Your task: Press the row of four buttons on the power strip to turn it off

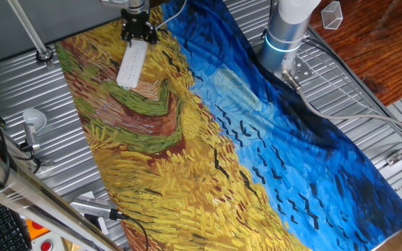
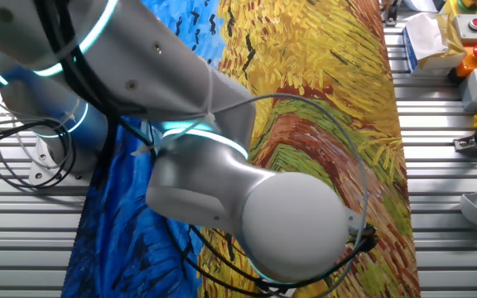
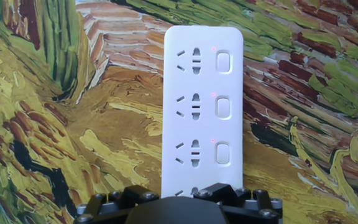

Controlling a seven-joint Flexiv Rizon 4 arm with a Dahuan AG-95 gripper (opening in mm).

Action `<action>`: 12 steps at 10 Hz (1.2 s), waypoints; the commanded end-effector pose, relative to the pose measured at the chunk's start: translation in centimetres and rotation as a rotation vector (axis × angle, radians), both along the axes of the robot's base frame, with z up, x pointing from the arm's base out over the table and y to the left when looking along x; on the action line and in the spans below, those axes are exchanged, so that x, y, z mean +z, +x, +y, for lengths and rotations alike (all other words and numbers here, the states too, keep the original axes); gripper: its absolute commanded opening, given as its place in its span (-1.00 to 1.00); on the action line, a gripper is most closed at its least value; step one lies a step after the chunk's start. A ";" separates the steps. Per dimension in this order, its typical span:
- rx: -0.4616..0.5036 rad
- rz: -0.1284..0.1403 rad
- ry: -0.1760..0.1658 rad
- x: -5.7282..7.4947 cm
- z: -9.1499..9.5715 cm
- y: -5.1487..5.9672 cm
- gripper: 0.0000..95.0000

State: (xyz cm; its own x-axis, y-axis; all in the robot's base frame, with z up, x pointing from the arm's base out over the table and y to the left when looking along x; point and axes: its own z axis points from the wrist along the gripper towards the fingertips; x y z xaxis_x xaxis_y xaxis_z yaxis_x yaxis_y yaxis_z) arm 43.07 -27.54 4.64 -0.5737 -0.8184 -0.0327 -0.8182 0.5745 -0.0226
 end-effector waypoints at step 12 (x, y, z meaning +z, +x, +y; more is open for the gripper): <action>-0.032 -0.009 -0.009 -2.4 2.8 2.6 0.60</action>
State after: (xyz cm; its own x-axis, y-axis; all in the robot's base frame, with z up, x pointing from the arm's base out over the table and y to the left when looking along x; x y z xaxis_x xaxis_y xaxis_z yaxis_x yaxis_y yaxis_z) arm 45.71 -24.70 2.25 -0.5988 -0.8001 -0.0342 -0.7994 0.5998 -0.0352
